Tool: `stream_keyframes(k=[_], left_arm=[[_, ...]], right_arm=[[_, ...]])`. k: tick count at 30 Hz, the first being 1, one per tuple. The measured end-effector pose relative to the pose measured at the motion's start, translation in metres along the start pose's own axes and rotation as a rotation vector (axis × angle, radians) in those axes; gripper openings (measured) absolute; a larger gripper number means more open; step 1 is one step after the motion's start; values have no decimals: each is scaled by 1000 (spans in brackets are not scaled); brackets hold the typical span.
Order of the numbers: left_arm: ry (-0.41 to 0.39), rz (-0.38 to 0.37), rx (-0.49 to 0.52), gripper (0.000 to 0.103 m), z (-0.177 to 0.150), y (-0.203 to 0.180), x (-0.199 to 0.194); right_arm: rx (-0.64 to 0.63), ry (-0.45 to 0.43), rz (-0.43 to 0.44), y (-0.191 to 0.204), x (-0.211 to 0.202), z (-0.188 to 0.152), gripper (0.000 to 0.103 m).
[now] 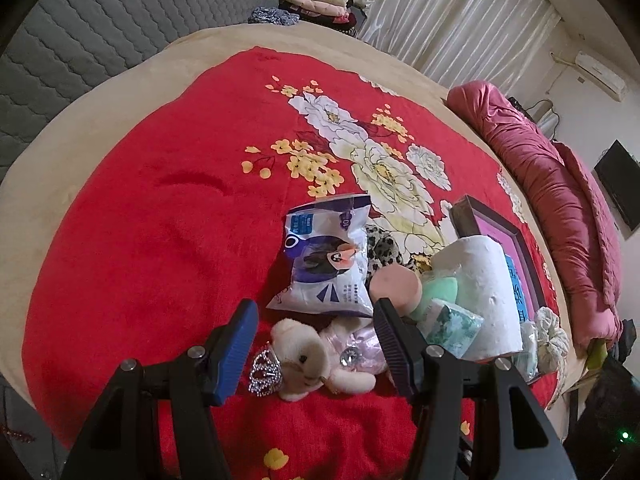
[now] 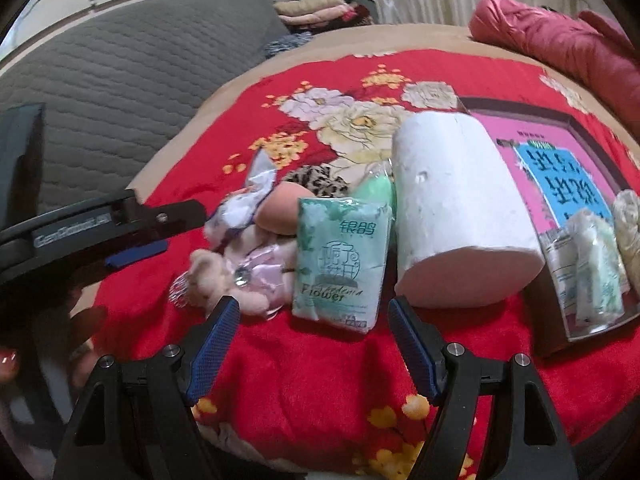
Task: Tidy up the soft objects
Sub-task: 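Grasp the green Flower tissue pack with right tool while left tool grasps the cartoon snack bag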
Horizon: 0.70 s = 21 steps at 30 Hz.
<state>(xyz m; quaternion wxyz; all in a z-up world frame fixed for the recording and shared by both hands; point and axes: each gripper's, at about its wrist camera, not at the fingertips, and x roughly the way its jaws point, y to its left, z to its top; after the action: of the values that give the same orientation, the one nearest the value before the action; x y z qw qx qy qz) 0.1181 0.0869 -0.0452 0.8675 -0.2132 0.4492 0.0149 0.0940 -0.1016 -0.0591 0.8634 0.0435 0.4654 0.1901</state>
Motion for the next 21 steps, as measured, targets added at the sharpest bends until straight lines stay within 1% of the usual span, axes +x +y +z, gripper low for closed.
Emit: stream_keyframes(k=[7,15,21], left_arm=[[0,-3,-6,59,4,5,9],[15,-4,-9,59,13,3,27],[48,-30,-22,60,15,4,43]], right_arm=[[40,6,-58,-2,24,3,78],[77,12,-74,-4,42,5,78],[109,11,-58,-9,49,10,78]])
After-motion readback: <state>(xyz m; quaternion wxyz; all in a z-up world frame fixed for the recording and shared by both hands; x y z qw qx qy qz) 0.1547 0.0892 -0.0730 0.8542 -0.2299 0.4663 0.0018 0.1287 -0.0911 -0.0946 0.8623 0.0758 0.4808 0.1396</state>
